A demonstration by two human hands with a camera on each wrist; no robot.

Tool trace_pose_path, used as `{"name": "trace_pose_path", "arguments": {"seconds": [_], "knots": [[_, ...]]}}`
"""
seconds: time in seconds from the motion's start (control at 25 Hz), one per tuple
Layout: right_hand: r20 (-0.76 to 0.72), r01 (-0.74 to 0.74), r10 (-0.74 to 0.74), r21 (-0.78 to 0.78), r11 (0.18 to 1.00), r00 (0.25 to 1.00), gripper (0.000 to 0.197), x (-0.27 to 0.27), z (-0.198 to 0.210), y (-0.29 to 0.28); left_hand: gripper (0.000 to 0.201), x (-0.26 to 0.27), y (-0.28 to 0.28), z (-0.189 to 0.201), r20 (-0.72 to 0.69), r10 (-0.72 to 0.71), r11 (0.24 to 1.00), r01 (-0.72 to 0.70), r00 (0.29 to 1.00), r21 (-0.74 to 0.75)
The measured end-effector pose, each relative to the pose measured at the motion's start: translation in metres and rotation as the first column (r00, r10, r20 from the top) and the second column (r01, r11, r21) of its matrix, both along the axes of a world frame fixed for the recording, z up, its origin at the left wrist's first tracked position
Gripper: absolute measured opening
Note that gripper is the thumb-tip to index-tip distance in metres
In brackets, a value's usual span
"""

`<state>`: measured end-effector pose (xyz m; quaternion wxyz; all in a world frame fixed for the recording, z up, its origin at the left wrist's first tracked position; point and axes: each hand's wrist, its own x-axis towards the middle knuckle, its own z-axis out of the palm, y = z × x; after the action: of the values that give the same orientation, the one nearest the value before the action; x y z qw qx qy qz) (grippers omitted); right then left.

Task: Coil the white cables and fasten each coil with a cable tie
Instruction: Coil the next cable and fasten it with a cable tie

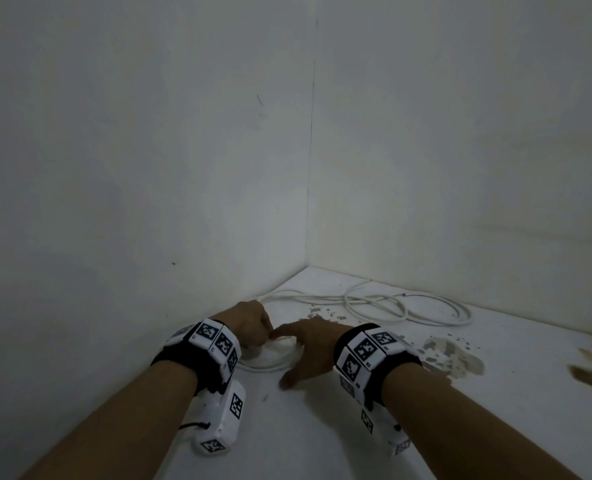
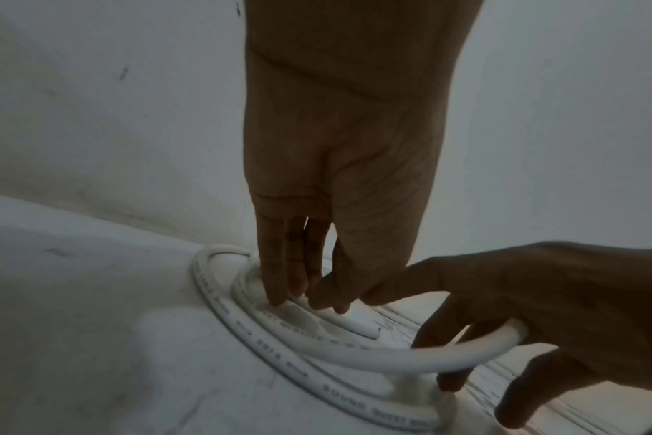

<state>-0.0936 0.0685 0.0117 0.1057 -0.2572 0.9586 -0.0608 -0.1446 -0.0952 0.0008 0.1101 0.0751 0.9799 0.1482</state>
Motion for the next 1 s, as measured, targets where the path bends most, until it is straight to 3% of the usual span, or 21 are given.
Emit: {"name": "trace_pose_path", "arguments": {"seconds": [0.16,0.28,0.32,0.4,0.44,0.48,0.52,0.6,0.68,0.72,0.8,0.88,0.92,1.0], "knots": [[-0.038,-0.078,0.074,-0.119,0.990,0.997,0.024,0.005,0.003,-0.014,0.033,0.002,-0.006,0.002,-0.056,0.032,0.996,-0.027,0.998,0.087],[-0.051,-0.010,-0.008,-0.334,0.942,0.999,0.020,0.000,0.030,-0.001,0.030,0.003,-0.008,0.004,-0.212,0.152,0.968,-0.102,0.965,0.229],[-0.049,0.030,-0.061,-0.472,0.881,0.997,0.021,0.000,0.046,0.010,0.045,0.005,-0.007,0.008,-0.162,0.213,0.911,-0.136,0.964,0.390],[-0.048,0.082,-0.167,-0.719,0.690,0.985,0.026,0.007,0.082,0.040,0.073,0.009,-0.002,0.017,0.040,0.247,0.658,-0.197,0.968,0.727],[-0.050,0.092,-0.220,-0.805,0.586,0.974,0.028,0.011,0.098,0.056,0.080,0.010,0.003,0.024,0.050,0.240,0.556,-0.179,0.970,0.812],[-0.052,0.092,-0.269,-0.864,0.495,0.962,0.029,0.018,0.112,0.074,0.080,0.011,0.013,0.029,-0.009,0.219,0.517,-0.108,0.976,0.849],[-0.058,0.086,-0.317,-0.903,0.421,0.947,0.030,0.025,0.124,0.090,0.075,0.012,0.025,0.035,-0.104,0.178,0.538,-0.009,0.979,0.843],[-0.043,0.066,-0.426,-0.969,0.238,0.904,0.031,0.037,0.142,0.122,0.059,0.012,0.053,0.035,-0.292,0.028,0.709,0.187,0.956,0.680],[0.045,0.064,-0.565,-0.998,0.015,0.824,0.032,0.049,0.158,0.161,0.047,0.007,0.079,0.024,-0.334,-0.055,0.855,0.217,0.941,0.470],[0.088,0.075,-0.636,-0.996,-0.048,0.767,0.032,0.058,0.165,0.184,0.048,0.008,0.091,0.019,-0.323,-0.037,0.871,0.189,0.946,0.453],[0.143,0.191,-0.754,-0.981,-0.024,0.641,0.032,0.072,0.166,0.231,0.058,0.016,0.114,0.016,-0.278,0.007,0.834,0.148,0.961,0.532],[0.076,0.493,-0.862,-0.844,0.213,0.501,0.032,0.080,0.152,0.271,0.055,0.026,0.144,0.026,-0.314,-0.001,0.791,0.192,0.950,0.580],[-0.014,0.630,-0.883,-0.695,0.346,0.470,0.037,0.084,0.142,0.285,0.051,0.031,0.162,0.037,-0.352,-0.020,0.764,0.242,0.936,0.598],[-0.136,0.716,-0.832,-0.447,0.537,0.538,0.077,0.093,0.125,0.289,0.043,0.035,0.196,0.060,-0.445,-0.096,0.750,0.359,0.890,0.556]]}}
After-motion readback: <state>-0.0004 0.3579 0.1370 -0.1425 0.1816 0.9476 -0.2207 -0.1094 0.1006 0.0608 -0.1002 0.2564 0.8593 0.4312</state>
